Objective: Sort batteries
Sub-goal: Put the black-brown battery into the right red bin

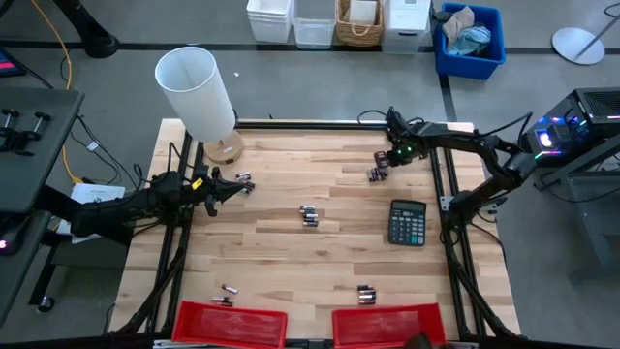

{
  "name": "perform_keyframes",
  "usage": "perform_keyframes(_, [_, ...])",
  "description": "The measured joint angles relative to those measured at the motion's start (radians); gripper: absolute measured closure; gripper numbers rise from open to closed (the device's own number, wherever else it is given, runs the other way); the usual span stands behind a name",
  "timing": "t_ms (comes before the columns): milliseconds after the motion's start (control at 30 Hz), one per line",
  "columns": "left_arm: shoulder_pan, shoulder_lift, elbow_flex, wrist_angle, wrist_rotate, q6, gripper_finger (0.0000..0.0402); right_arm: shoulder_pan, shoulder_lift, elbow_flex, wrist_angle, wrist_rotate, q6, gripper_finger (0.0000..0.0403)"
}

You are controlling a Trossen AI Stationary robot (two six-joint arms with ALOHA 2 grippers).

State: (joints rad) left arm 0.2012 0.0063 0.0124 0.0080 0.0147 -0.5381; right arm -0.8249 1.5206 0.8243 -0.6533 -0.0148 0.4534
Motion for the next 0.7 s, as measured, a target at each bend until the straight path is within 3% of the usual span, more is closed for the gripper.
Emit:
perform_keyframes(433, [0.000, 0.000, 0.000, 0.000, 0.000, 0.000, 0.0401, 0.003, -0.019, 0.318, -0.348, -0.004, -0.214, 0.0371])
perform_keyframes(567, [0.000, 0.000, 0.000, 0.000, 0.000, 0.000, 0.0401, 0.058, -0.107, 0.360, -0.401, -0.166, -0.250, 0.0371])
perform_keyframes(700, [0.000, 0.000, 0.000, 0.001, 0.000, 0.000, 0.0401, 0.232, -0.252, 0.309, -0.448, -0.346, -0.167, 0.0371])
